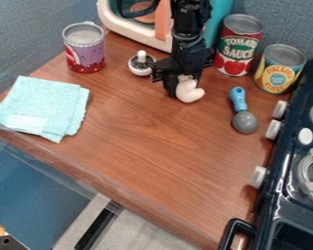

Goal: Move the toy dog to the bottom right of the table

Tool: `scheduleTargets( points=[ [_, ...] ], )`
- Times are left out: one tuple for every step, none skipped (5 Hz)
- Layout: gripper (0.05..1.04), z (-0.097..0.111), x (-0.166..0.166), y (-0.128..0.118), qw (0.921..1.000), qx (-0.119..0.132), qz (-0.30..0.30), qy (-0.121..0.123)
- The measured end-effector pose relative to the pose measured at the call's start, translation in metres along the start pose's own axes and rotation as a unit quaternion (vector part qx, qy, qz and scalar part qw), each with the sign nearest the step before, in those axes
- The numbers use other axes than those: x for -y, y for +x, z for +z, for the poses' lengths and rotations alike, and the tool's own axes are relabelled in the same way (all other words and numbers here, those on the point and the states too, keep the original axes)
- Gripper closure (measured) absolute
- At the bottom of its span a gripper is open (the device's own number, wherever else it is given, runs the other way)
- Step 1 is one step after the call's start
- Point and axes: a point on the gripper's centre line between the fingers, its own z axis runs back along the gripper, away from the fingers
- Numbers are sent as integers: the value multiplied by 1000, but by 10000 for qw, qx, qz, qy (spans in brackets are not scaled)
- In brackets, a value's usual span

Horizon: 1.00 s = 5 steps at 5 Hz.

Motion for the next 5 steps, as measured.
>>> scheduleTargets(
  points=[
    [580, 5, 3, 5, 9999, 101, 0, -59],
    [580, 47, 0, 3, 9992, -217, 68, 325],
    [580, 76, 3, 24, 9980, -428, 174, 430],
    [580, 95, 16, 58, 9959, -584, 436, 528],
    [580, 98, 29, 98, 9953, -379, 459, 769]
  ],
)
